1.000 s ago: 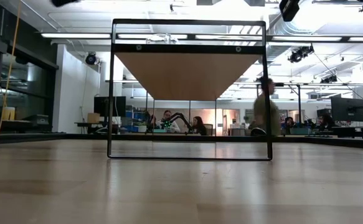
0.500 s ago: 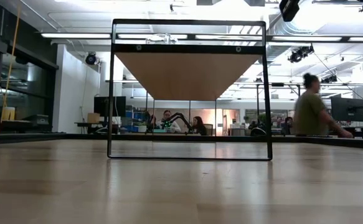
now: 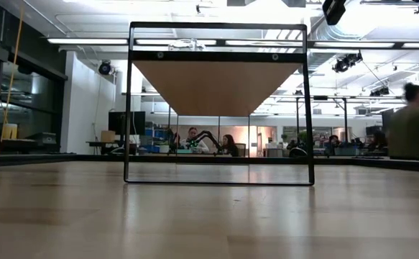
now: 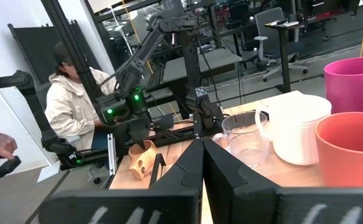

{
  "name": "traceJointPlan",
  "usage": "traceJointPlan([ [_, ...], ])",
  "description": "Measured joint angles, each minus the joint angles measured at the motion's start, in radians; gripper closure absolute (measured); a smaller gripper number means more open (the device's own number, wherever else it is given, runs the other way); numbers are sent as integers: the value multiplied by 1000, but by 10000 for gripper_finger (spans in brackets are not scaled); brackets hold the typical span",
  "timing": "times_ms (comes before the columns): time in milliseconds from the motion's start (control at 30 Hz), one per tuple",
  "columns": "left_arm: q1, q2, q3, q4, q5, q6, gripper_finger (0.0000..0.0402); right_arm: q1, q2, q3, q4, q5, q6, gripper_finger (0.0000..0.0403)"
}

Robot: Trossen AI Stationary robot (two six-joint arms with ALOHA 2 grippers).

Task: Stack small to large cups/mugs on shelf
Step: Put the wooden mug on the shelf

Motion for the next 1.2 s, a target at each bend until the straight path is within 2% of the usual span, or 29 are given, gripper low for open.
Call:
traceJointPlan([
  [267,-1,0,-93,58,45,-34,160,0,0,0,0,0,0,403],
  [367,0,0,-101,80,52,-36,177,0,0,0,0,0,0,403],
  [467,0,0,-101,84,43,-46,220,0,0,0,0,0,0,403],
  [567,0,0,-101,85,33,-57,289,0,0,0,0,0,0,403],
  [633,0,0,-101,90,33,-56,351,0,0,0,0,0,0,403],
  [700,0,0,-100,87,32,-58,381,0,0,0,0,0,0,403],
  [833,7,-15,-99,83,29,-63,363,0,0,0,0,0,0,403],
  [933,32,-52,-79,72,23,-59,379,0,0,0,0,0,-3,403],
  [1200,153,-280,60,71,-9,7,383,0,0,0,0,0,-3,403],
])
